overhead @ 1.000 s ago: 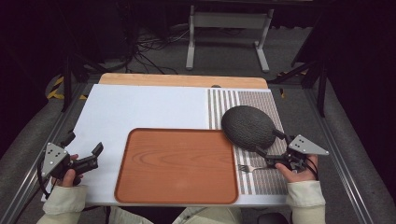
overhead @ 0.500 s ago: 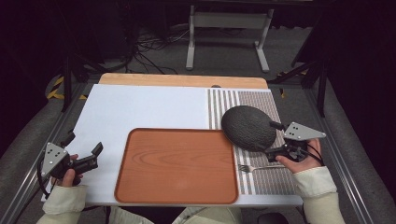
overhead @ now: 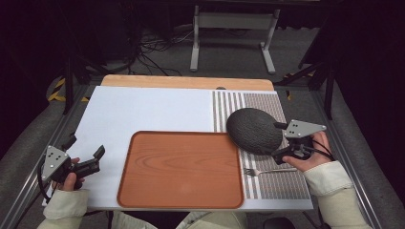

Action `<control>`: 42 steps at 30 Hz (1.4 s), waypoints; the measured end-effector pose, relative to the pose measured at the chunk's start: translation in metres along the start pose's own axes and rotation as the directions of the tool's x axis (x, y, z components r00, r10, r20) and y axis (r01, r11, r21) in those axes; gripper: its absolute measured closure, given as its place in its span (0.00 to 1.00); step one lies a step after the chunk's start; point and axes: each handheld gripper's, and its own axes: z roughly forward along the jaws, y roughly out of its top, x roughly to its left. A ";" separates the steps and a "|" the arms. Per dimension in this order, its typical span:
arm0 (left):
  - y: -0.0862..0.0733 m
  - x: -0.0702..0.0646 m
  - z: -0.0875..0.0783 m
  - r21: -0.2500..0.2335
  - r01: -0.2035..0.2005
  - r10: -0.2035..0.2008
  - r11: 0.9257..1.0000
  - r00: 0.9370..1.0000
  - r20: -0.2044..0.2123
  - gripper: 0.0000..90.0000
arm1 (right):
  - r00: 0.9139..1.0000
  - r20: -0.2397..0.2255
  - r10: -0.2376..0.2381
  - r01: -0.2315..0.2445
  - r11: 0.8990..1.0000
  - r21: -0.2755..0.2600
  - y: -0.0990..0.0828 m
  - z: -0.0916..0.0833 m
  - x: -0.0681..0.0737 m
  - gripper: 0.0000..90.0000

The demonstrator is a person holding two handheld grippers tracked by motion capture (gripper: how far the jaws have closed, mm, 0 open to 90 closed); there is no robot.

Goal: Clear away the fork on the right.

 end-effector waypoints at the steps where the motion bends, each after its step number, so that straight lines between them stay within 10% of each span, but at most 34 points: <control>1: 0.000 0.000 0.000 -0.001 0.000 0.000 1.000 1.000 0.001 0.00 | 1.000 0.000 -0.012 0.012 1.000 0.018 0.001 -0.001 0.000 0.07; 19: 0.000 0.000 0.000 0.000 -0.001 0.001 1.000 1.000 0.002 0.00 | 0.988 -0.080 -0.133 0.149 0.960 0.236 0.007 0.004 -0.003 0.09; 42: 0.000 0.000 0.000 -0.001 -0.001 0.001 1.000 1.000 0.005 0.00 | 0.942 -0.235 -0.238 0.321 0.841 0.435 0.012 0.015 -0.005 0.14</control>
